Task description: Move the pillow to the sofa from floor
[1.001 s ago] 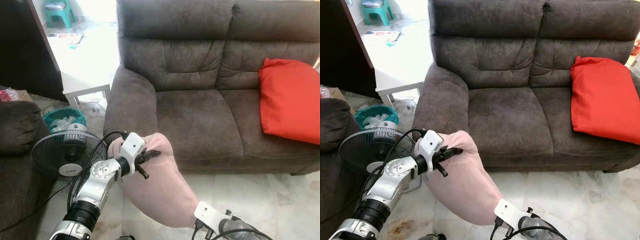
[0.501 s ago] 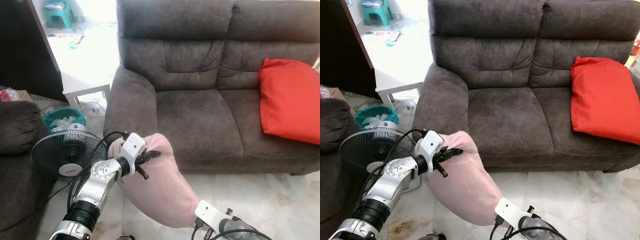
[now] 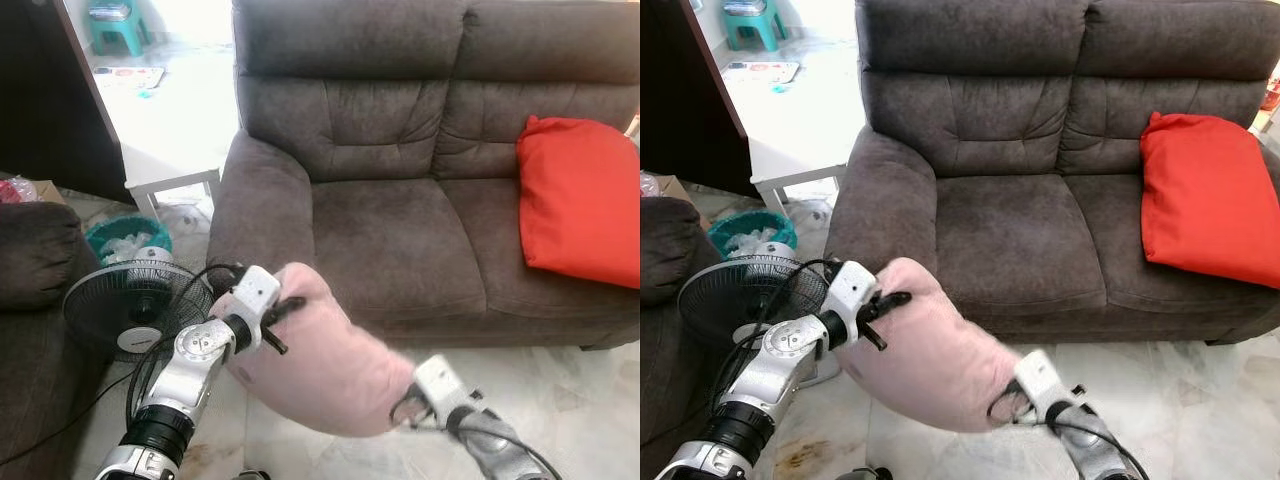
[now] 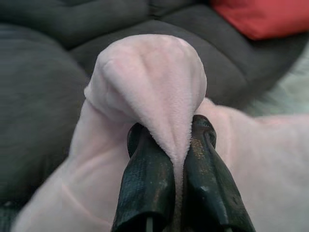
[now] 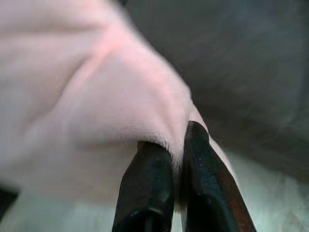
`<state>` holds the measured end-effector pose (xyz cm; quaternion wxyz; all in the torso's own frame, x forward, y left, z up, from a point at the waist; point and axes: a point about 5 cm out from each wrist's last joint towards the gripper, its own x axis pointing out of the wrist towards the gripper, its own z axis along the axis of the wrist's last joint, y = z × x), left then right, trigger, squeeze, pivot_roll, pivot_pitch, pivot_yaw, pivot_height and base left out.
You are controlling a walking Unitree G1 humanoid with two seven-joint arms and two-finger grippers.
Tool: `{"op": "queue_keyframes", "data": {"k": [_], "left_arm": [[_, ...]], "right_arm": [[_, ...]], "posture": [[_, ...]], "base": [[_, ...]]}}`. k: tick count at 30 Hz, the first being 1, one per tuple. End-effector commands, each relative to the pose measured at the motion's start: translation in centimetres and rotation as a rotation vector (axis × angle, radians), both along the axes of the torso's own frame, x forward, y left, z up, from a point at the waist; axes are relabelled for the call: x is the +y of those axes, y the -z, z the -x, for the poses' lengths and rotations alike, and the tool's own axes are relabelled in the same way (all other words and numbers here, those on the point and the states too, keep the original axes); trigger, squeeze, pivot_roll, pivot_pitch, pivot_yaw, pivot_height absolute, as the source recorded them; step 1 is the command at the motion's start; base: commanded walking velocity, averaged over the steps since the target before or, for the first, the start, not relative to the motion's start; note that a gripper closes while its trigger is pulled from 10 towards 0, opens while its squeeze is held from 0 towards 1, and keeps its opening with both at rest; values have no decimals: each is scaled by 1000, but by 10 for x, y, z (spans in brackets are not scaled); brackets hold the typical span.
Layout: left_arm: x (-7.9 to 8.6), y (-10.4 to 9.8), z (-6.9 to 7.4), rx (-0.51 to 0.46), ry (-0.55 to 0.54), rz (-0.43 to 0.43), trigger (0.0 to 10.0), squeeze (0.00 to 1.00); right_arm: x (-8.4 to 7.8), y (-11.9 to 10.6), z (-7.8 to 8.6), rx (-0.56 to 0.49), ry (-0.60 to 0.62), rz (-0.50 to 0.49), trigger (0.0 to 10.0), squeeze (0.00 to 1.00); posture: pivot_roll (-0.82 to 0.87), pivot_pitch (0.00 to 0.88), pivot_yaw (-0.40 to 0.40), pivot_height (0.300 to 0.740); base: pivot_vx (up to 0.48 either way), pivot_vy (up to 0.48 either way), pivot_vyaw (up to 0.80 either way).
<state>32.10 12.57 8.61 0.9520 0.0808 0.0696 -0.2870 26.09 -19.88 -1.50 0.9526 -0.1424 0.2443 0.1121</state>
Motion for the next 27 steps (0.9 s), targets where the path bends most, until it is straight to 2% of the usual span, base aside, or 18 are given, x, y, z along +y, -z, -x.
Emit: {"op": "queue_keyframes", "data": {"k": [1, 2, 3, 4, 6, 9, 14, 19, 27], "left_arm": [[-5, 0, 1, -32, -23, 21, 10000, 0], [-2, 1, 1, -45, -80, 38, 10000, 0], [-2, 1, 1, -45, -80, 38, 10000, 0], [1, 0, 1, -52, -132, 78, 10000, 0], [3, -2, 4, -78, -155, 94, 10000, 0], [4, -6, 7, -130, -202, 108, 10000, 0], [0, -16, 13, -221, -241, 127, 10000, 0], [-5, -21, 14, -262, -251, 132, 10000, 0], [-10, -31, 13, -321, -206, 108, 10000, 0]], "right_arm": [[2, -18, -11, -132, 47, -70, 10000, 0], [1, -27, -13, -190, 79, -121, 10000, 0], [1, -27, -13, -190, 79, -121, 10000, 0], [0, -38, -15, -259, 116, -175, 10000, 0], [-5, -53, -19, -336, 201, -262, 10000, 0], [-9, -69, -23, -418, 267, -338, 10000, 0], [-2, -88, -21, -499, 253, -374, 10000, 0], [1, -102, -23, -534, 235, -376, 10000, 0], [-3, -120, -29, -596, 260, -407, 10000, 0]], "posture": [[48, 32, -61, 740], [48, 32, -61, 740], [48, 32, -61, 740], [43, 36, -61, 740], [37, 36, -60, 740], [38, 38, -61, 740], [45, 39, -61, 740], [38, 39, -60, 740], [41, 34, -53, 740]], "base": [[0, 0, 0], [0, 0, 0], [0, 0, 0], [0, 0, 0], [0, 0, 0], [0, 0, 0], [0, 0, 0], [0, 0, 0], [0, 0, 0]]}}
